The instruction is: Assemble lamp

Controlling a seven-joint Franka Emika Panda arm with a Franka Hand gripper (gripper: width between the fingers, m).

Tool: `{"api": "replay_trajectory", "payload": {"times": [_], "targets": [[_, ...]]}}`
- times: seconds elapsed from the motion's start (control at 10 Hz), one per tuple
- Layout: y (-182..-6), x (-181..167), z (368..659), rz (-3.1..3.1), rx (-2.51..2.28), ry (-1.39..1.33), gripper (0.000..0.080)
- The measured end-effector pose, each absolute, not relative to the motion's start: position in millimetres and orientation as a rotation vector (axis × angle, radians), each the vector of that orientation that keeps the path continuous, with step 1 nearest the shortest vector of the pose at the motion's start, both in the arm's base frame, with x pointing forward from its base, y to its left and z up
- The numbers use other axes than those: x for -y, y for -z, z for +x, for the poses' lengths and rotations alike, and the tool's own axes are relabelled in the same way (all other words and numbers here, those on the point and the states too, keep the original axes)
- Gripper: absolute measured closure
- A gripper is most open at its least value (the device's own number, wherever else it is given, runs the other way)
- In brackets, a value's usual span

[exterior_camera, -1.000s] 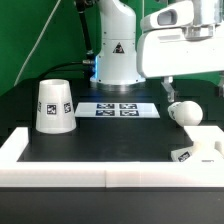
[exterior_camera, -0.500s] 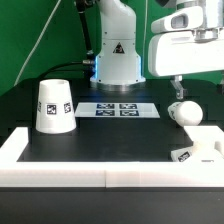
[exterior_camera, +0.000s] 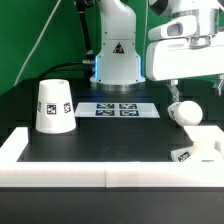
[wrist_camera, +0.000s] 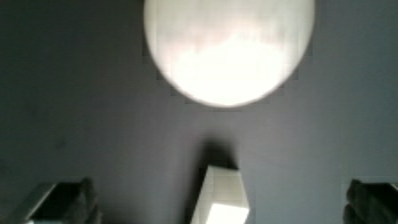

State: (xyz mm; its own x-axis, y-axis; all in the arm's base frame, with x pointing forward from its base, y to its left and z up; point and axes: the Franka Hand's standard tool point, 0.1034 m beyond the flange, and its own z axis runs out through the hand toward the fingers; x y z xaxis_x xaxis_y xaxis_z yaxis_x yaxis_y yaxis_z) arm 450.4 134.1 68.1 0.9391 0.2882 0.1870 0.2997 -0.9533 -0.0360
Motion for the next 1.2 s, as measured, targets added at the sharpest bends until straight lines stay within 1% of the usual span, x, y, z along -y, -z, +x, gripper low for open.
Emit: {"api": "replay_trajectory", "payload": {"times": [0.1,0.2,0.6,0.7,0.9,1.2], "targets": [[-61.3,-136.8,443.4,-3.019,0.543,0.28,0.0101],[-59.3,-142.3,440.2,-3.014,0.563,0.272,0.0101],[-57.9,-142.3,439.0,-3.02,0.561,0.212,0.0101],[-55.7,-142.2,433.3,-3.037,0.515,0.098,0.0101],[-57.0,-148.8,431.6,-3.049,0.478,-0.156,0.0101],[-58.4,-138.0,433.4,-3.03,0.457,-0.489,0.0101]]}}
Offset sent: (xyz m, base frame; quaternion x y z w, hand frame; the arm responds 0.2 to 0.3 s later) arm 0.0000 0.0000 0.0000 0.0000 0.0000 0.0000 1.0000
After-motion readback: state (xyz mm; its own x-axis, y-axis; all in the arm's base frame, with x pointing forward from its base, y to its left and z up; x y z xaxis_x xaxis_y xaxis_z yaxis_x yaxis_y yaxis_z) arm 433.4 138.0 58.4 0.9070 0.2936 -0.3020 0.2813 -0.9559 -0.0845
